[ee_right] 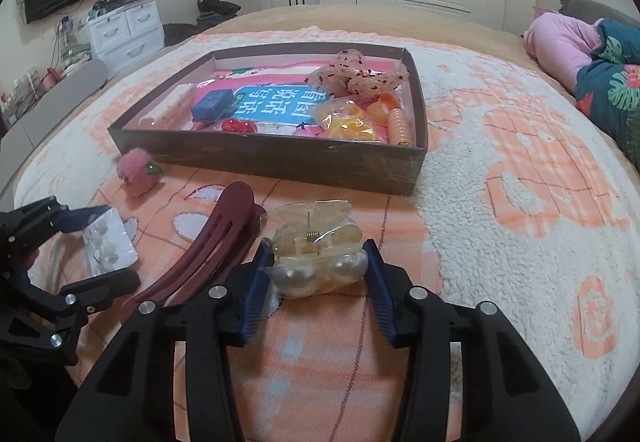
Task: Organize jewelry
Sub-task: 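Grasp the white flower earring card with the left tool while the right grasps the pearl claw clip, then carry the earring card into the box with the left tool while the right drops the pearl claw clip in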
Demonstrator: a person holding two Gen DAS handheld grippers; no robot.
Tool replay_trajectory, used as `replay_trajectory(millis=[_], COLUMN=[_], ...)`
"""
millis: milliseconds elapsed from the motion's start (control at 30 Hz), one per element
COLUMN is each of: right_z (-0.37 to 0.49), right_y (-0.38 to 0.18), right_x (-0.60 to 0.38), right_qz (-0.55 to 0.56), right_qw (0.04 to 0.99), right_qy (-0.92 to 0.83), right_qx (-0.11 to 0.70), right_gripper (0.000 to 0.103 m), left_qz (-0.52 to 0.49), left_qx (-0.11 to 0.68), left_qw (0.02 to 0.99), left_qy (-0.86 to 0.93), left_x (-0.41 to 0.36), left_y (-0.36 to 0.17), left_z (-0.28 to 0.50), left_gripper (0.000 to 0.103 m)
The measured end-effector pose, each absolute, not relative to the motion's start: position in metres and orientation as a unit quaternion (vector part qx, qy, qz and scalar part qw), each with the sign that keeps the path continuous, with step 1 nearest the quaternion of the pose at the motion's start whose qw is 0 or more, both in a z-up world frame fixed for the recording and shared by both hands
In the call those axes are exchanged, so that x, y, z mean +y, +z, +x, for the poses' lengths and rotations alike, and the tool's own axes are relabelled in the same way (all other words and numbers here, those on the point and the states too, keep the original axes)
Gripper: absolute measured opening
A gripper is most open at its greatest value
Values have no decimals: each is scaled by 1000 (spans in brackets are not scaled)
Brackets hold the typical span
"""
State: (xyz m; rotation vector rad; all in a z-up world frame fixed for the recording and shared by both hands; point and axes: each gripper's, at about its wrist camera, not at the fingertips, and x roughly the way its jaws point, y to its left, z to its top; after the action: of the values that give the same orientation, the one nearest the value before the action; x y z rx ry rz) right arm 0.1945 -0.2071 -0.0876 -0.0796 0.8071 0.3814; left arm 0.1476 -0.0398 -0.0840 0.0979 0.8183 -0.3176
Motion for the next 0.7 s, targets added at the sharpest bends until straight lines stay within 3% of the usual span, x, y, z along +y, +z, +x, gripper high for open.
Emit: replay_trajectory(millis=[700], right_z=[177], right_y=[-64], right_x=[-209], right_qz=[-20], right_qw=[913], right_qy=[205], right_qx=[352], right_gripper=[43], left_qz=[-9], left_qx=[351], left_qw=[925], left_qy=[-144], left_x=[-12], left_y=[-43], left_z=[142], left_gripper=[60])
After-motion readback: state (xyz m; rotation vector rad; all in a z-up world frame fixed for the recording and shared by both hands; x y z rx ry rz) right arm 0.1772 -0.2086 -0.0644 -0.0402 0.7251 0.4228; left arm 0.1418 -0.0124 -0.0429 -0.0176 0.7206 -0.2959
